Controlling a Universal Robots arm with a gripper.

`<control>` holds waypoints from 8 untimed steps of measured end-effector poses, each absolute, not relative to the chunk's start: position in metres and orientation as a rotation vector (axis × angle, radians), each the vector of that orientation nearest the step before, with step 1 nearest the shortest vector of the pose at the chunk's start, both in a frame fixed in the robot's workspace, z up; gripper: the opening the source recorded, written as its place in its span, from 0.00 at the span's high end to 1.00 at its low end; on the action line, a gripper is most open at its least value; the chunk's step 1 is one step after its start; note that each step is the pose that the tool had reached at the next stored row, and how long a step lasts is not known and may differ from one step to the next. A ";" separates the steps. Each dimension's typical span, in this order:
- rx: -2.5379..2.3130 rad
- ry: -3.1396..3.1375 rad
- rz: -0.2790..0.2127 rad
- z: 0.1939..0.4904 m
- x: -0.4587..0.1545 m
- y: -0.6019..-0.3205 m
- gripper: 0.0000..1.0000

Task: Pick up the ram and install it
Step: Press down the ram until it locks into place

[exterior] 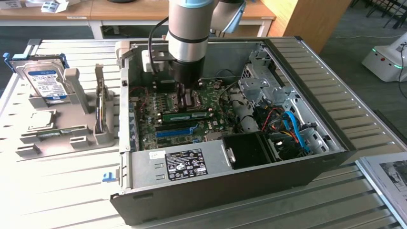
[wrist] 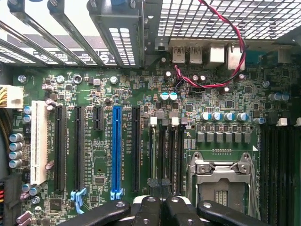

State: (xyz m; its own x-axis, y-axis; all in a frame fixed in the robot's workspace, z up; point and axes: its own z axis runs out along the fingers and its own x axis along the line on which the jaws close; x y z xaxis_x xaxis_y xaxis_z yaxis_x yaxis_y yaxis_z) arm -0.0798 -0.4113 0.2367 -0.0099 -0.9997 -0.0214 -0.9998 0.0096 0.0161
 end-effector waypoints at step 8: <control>-2.208 2.229 0.042 0.233 -0.080 -0.411 0.90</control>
